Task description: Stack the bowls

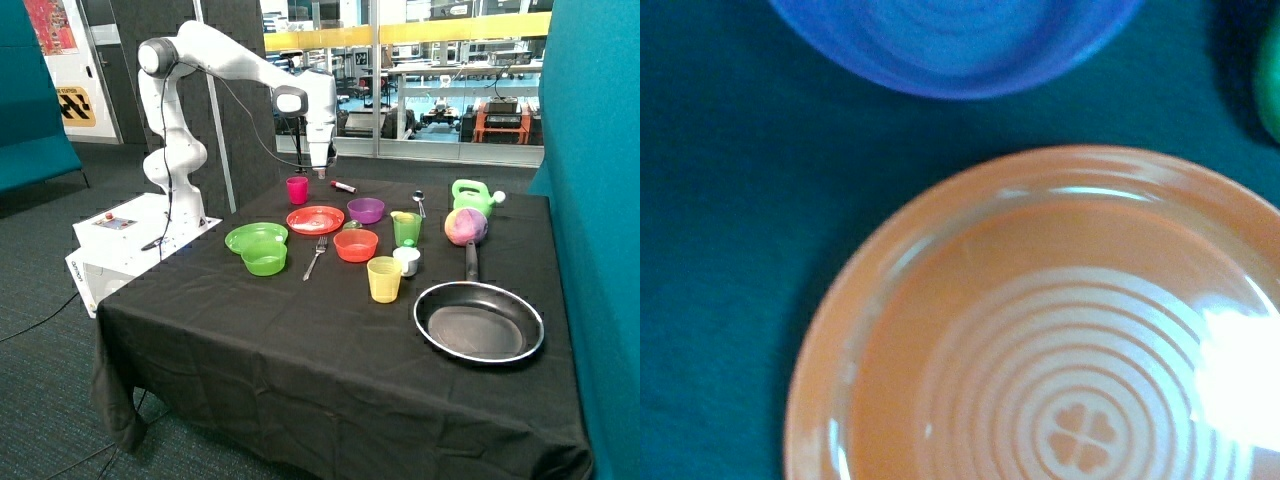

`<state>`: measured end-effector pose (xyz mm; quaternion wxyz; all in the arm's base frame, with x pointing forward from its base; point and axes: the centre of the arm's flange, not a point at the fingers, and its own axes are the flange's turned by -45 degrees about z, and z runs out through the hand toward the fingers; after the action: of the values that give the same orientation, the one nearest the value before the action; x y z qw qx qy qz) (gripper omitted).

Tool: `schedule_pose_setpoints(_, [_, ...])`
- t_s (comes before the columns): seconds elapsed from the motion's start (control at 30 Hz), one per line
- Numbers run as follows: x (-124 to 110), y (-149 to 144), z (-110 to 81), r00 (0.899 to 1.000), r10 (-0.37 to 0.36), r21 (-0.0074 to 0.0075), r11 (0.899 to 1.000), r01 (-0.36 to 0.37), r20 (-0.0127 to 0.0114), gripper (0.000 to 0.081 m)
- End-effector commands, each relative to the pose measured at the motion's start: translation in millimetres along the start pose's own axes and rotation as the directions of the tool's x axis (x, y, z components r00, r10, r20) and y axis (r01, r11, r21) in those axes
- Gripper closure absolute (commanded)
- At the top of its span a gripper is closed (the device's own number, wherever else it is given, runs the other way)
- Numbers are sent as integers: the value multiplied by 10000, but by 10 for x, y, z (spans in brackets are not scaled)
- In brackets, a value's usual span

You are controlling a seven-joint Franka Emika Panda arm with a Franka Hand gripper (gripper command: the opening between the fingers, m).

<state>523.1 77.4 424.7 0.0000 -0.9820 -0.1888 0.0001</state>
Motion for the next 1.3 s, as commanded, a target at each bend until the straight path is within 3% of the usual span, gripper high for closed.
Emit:
schedule_pose_setpoints(0.0, [204,-281,79,9989,-470,-1,9989,470,-1,588])
schedule_pose_setpoints(1.27, [686,-687,394,9971,-766,-1,9971,766,-1,482])
